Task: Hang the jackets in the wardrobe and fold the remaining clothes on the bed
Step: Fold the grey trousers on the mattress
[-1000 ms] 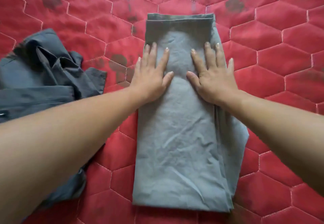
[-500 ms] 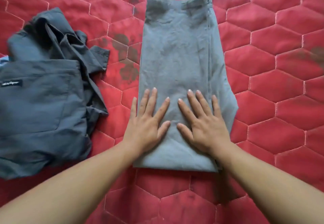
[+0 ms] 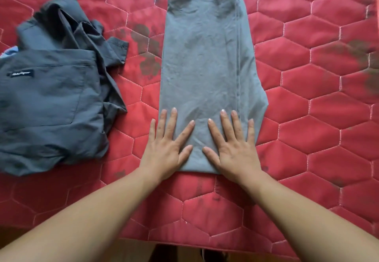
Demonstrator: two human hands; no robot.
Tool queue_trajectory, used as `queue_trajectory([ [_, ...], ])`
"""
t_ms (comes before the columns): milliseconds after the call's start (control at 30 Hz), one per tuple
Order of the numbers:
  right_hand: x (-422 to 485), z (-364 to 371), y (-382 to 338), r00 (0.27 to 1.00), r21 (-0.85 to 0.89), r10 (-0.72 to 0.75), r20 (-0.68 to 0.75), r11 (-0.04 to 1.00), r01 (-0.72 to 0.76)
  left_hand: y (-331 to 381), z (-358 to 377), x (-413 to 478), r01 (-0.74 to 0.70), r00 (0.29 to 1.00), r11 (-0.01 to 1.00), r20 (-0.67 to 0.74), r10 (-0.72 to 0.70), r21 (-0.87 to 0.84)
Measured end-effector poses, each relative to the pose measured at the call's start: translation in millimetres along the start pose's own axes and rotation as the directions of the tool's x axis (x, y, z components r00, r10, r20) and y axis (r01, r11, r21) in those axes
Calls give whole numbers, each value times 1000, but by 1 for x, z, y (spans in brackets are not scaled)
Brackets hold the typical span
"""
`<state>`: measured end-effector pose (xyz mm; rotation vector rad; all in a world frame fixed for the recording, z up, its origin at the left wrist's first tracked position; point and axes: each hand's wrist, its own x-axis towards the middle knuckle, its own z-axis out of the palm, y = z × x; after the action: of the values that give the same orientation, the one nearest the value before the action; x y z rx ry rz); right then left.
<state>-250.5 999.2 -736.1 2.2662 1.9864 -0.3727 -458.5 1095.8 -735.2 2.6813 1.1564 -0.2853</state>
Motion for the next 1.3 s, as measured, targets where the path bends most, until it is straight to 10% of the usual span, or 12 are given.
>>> queue_trajectory([
  [133, -21, -24, -11, 956, 318, 293, 28, 904, -287, 13, -18, -17, 255, 966, 926, 33, -256, -280],
  [233, -42, -38, -16, 842, 525, 517, 154, 679, -513, 16, -26, -40, 416, 874, 632, 95, -476, -654],
  [400, -30, -67, 15, 784, 765, 413, 464, 260, -589, -1, -52, -36, 482, 827, 256, 340, -447, -838],
  [500, -29, -83, 46, 807, 782, 145, 573, 197, -591, -24, -66, -37, 492, 839, 64, 454, -300, -868],
  [567, -31, -86, 62, 836, 811, -24, 549, 260, -525, -41, -70, -42, 372, 925, 305, 322, -201, -877],
  [633, -33, -85, 67, 907, 783, -85, 413, 542, -306, -51, -71, -42, 119, 992, 699, 57, -111, -705],
  [733, -31, -79, 64, 982, 418, -183, -40, 890, 182, -53, -70, -32, -201, 969, 896, -212, 124, -395],
  [900, -23, -81, 66, 914, 295, -76, -398, 933, 206, -55, -79, -15, -211, 959, 846, -272, 81, -490],
  [1133, -42, -112, 53, 908, 473, -416, 55, 812, 343, -58, -104, -37, -374, 924, 799, -119, 363, -470],
  [1300, 11, -152, 63, 1000, 937, 10, 22, 349, -24, -64, -149, 16, -55, 990, 501, -112, -84, -863],
])
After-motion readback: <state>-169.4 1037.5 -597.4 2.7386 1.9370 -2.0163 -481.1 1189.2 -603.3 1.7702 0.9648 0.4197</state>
